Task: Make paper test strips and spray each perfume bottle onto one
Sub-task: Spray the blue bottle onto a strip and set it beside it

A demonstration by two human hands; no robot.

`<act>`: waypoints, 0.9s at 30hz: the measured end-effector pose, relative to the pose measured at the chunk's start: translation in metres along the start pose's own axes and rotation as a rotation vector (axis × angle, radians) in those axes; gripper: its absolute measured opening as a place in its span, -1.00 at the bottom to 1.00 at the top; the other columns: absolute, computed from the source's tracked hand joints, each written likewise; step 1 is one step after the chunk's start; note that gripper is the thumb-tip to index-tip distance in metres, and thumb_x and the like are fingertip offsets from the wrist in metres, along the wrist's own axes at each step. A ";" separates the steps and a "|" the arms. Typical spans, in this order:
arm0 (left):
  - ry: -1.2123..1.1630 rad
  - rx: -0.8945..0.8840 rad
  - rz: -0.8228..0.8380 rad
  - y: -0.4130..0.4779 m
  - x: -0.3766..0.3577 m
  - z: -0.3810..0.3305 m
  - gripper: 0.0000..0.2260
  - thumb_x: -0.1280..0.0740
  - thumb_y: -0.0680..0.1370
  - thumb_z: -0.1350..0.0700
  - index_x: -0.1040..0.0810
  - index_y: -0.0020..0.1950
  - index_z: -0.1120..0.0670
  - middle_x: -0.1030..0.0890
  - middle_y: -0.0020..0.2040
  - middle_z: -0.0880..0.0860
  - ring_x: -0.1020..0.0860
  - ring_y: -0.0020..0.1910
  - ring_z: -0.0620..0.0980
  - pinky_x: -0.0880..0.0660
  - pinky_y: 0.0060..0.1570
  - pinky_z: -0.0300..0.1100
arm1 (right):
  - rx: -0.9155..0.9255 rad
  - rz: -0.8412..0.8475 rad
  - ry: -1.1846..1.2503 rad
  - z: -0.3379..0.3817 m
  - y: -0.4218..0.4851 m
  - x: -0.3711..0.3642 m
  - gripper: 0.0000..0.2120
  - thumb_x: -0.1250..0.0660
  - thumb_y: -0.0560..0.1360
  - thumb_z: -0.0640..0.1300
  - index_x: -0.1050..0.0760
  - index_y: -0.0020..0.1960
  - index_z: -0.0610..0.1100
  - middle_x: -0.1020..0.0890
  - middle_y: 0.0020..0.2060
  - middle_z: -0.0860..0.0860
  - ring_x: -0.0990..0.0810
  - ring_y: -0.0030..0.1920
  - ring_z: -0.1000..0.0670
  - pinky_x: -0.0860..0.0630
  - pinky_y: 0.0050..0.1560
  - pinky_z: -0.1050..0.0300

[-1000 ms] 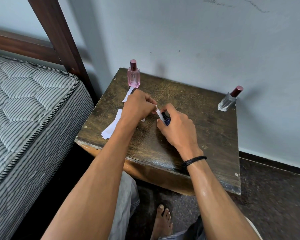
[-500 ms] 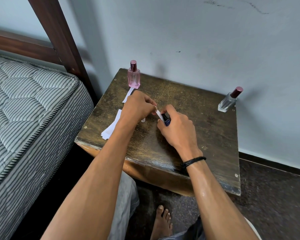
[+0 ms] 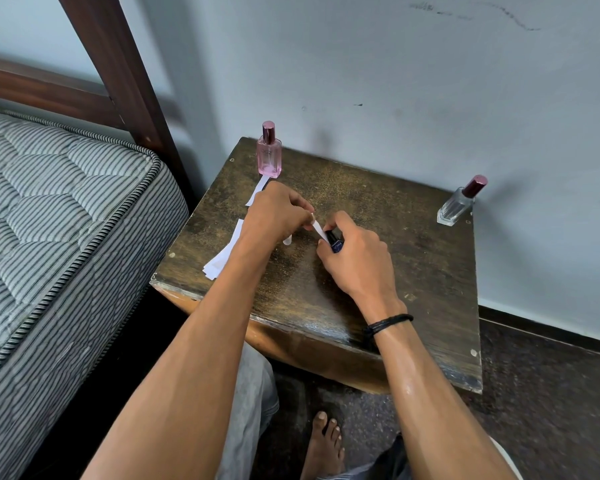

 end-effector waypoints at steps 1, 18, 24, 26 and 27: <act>-0.002 -0.001 0.000 0.000 0.000 0.000 -0.88 -0.50 0.39 0.24 -0.72 -0.17 0.03 -0.72 -0.23 0.00 -0.70 -0.11 -0.04 -0.63 0.05 -0.02 | -0.004 -0.003 0.004 0.000 0.000 0.001 -0.82 -0.36 0.58 -0.01 -0.46 0.16 0.00 -0.52 -0.19 0.08 -0.49 -0.23 -0.11 -0.37 -0.27 0.04; -0.133 -0.029 -0.067 0.006 0.007 0.007 -0.91 -0.52 0.48 0.20 -0.72 -0.05 0.05 -0.73 -0.18 -0.01 -0.67 -0.29 -0.20 -0.64 -0.09 -0.28 | 0.022 -0.005 0.057 0.001 -0.001 0.012 -0.66 -0.46 0.54 0.09 -0.44 0.24 0.08 -0.52 -0.12 0.17 -0.67 -0.09 -0.11 -0.64 -0.16 -0.09; -0.180 -0.030 -0.068 0.009 0.007 0.010 -0.89 -0.53 0.46 0.24 -0.71 -0.10 0.04 -0.73 -0.19 0.02 -0.72 -0.19 -0.10 -0.67 0.03 -0.08 | 0.020 0.012 0.004 0.003 -0.002 0.009 -0.69 -0.43 0.56 0.09 -0.44 0.23 0.06 -0.52 -0.14 0.16 -0.65 -0.14 -0.12 -0.60 -0.21 -0.03; -0.188 -0.029 -0.067 0.010 0.007 0.011 -0.87 -0.54 0.45 0.24 -0.70 -0.14 0.01 -0.73 -0.20 0.01 -0.72 -0.18 -0.10 -0.66 0.06 -0.05 | 0.003 -0.006 -0.001 0.001 -0.002 0.010 -0.71 -0.42 0.57 0.08 -0.44 0.22 0.06 -0.51 -0.15 0.15 -0.64 -0.15 -0.13 -0.57 -0.22 -0.01; -0.192 -0.028 -0.066 0.010 0.007 0.012 -0.86 -0.54 0.45 0.24 -0.70 -0.15 0.00 -0.73 -0.20 0.01 -0.72 -0.19 -0.11 -0.65 0.07 -0.05 | -0.003 -0.015 -0.006 0.001 -0.002 0.010 -0.71 -0.42 0.57 0.07 -0.43 0.22 0.06 -0.50 -0.15 0.15 -0.64 -0.15 -0.15 -0.57 -0.22 -0.01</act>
Point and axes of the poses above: each hand's wrist, its own y-axis towards the middle knuckle, its own x-axis out of the back of the hand, z = x × y, the point moved 6 cm from there along y, towards the middle knuckle
